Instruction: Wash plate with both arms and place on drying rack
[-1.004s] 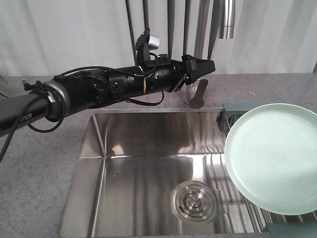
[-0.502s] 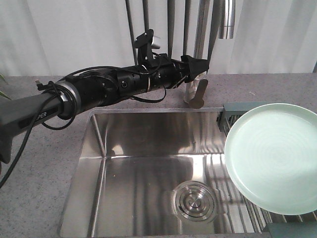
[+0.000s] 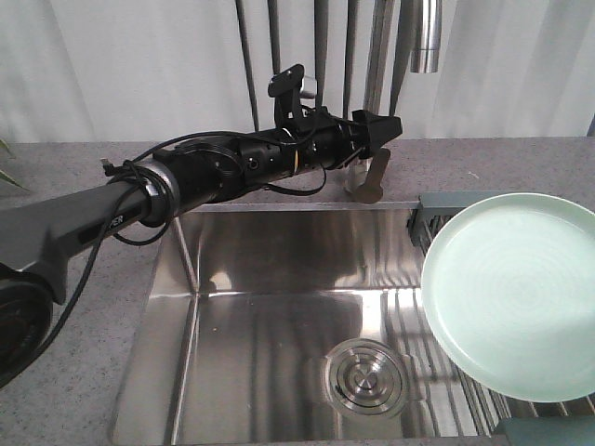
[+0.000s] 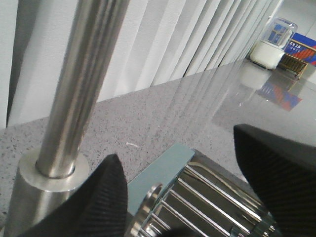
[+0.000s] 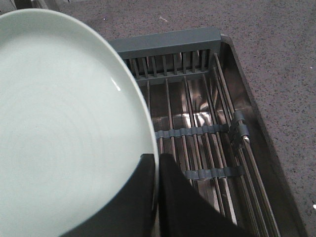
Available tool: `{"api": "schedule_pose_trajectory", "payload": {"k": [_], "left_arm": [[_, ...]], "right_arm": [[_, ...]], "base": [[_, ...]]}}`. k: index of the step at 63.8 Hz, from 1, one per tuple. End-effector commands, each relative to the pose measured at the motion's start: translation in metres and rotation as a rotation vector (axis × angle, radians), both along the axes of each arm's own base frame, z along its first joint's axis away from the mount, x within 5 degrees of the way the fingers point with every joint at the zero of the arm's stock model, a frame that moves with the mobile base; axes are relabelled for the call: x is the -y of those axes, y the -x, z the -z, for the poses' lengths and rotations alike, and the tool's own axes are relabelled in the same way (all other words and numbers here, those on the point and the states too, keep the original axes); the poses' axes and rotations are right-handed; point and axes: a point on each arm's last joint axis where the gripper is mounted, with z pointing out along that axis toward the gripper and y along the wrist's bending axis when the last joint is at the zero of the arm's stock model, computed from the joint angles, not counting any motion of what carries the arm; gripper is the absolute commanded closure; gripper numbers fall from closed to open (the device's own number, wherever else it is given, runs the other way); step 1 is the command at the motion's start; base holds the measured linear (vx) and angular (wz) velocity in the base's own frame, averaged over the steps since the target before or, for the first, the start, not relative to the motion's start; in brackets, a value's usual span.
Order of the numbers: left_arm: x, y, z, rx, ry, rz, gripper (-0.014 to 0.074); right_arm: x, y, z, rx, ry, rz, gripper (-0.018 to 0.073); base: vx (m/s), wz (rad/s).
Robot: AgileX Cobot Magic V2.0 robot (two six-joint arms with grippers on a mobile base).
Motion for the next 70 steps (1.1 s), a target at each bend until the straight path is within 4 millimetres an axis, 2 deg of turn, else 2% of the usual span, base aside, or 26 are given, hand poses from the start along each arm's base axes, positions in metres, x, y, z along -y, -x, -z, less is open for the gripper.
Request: {"api": "schedule_pose_trajectory", "payload": {"k": [1,16,35,55,70], "left_arm": [[0.007,0.008,-0.041,0.065,0.087,0.024,0.0125],[0.021,0.006,-0.031,0.042,0.105,0.044,0.0126],[0.024,0.011,-0.029,0.051,0.095,0.116,0.0126],[0.03,0.026,-0.017,-0.059,-0.005,0.29,0.0126],[0.029,0.028,-0.016,-0.073,-0.022,0.3,0.0126]], "right_arm": [[0.004,-0.003,-0.014,0.087,0.003,0.043,0.0561],[0.004,-0.003,-0.014,0.087,0.003,0.043,0.0561],[0.004,-0.003,-0.014,0.087,0.003,0.043,0.0561],[0.004,-0.003,-0.014,0.087,0.003,0.043,0.0561],[0.004,-0.003,-0.014,0.087,0.003,0.043,0.0561]], "base": [[0.0,0.0],[0.0,0.0],[0.0,0.0],[0.0,0.0],[0.0,0.0]]}}
